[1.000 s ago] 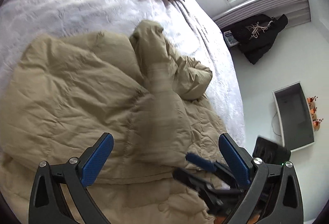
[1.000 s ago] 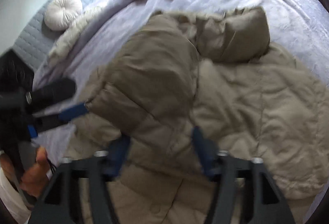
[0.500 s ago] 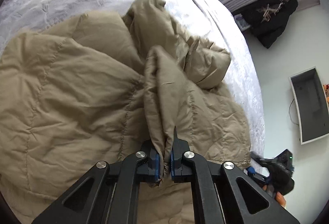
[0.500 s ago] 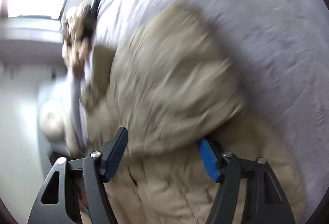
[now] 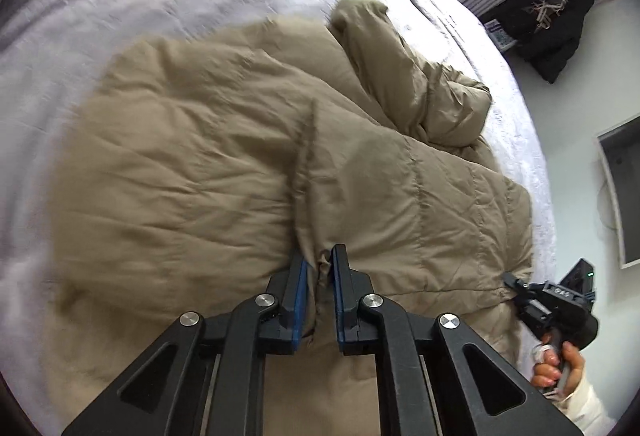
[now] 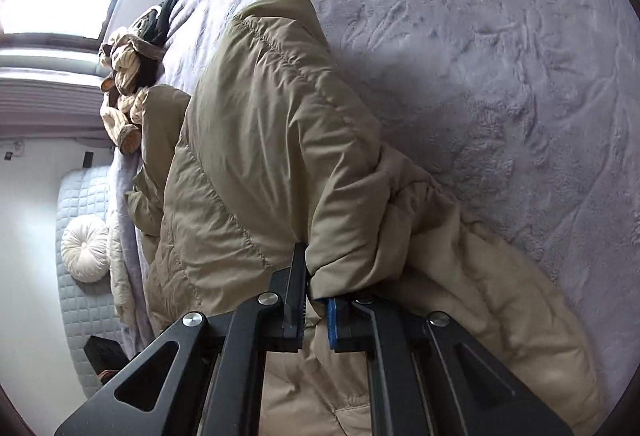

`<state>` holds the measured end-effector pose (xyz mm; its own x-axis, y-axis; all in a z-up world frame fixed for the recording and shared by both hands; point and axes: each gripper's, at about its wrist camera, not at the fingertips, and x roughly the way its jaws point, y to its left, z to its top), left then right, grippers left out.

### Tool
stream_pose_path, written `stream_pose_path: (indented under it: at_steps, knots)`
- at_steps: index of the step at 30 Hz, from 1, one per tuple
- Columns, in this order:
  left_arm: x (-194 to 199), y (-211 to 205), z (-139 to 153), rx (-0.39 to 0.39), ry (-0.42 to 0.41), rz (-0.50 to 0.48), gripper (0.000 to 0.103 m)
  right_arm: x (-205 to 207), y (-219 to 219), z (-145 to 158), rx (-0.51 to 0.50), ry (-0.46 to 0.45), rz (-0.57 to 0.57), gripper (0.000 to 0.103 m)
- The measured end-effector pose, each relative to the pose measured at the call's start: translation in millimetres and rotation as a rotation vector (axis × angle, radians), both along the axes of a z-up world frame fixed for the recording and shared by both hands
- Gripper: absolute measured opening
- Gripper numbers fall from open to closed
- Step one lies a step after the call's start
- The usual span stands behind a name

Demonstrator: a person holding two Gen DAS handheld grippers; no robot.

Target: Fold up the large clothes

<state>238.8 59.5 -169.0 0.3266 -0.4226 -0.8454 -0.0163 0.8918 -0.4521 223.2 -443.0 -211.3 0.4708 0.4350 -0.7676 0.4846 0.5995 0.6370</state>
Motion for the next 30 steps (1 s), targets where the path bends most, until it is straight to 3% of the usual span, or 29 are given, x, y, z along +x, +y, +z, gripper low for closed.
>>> stream_pose_path:
  at_steps: [2, 6, 10, 12, 14, 17, 21, 25, 27, 28, 30]
  knots:
    - [-3, 8, 13, 0.045, -0.027, 0.010, 0.011, 3, 3, 2, -0.014, 0.001, 0.014, 0.009]
    - [5, 4, 40, 0.047, -0.093, -0.030, 0.011, -11, -5, 16, -0.062, 0.003, 0.062, 0.011]
    - [26, -33, 38, 0.098, -0.122, -0.085, 0.012, -14, 19, 51, -0.253, -0.036, 0.244, 0.022]
    - [36, -48, 17, 0.126, -0.087, -0.090, 0.012, -18, 36, 74, -0.336, -0.115, 0.344, 0.054]
    - [41, -53, -8, 0.161, -0.033, -0.070, 0.011, -17, 38, 96, -0.369, -0.200, 0.368, 0.062]
    - [37, -47, -21, 0.147, -0.032, -0.038, 0.011, 2, 2, 102, -0.356, -0.221, 0.224, 0.062]
    - [39, -39, -24, 0.140, -0.021, -0.038, 0.011, 33, -75, 47, -0.095, -0.120, -0.067, 0.062]
    - [41, -36, -25, 0.150, -0.018, -0.044, 0.011, 51, -100, 0, 0.185, -0.091, -0.177, 0.061]
    - [41, -40, -26, 0.158, -0.018, -0.038, 0.011, 64, -95, -6, 0.280, -0.122, -0.157, 0.027]
    - [41, -39, -27, 0.159, -0.017, -0.034, 0.011, 68, -89, -2, 0.262, -0.133, -0.126, 0.025]
    - [42, -43, -30, 0.157, -0.015, -0.030, 0.011, 82, -75, 14, 0.123, -0.154, -0.022, 0.019]
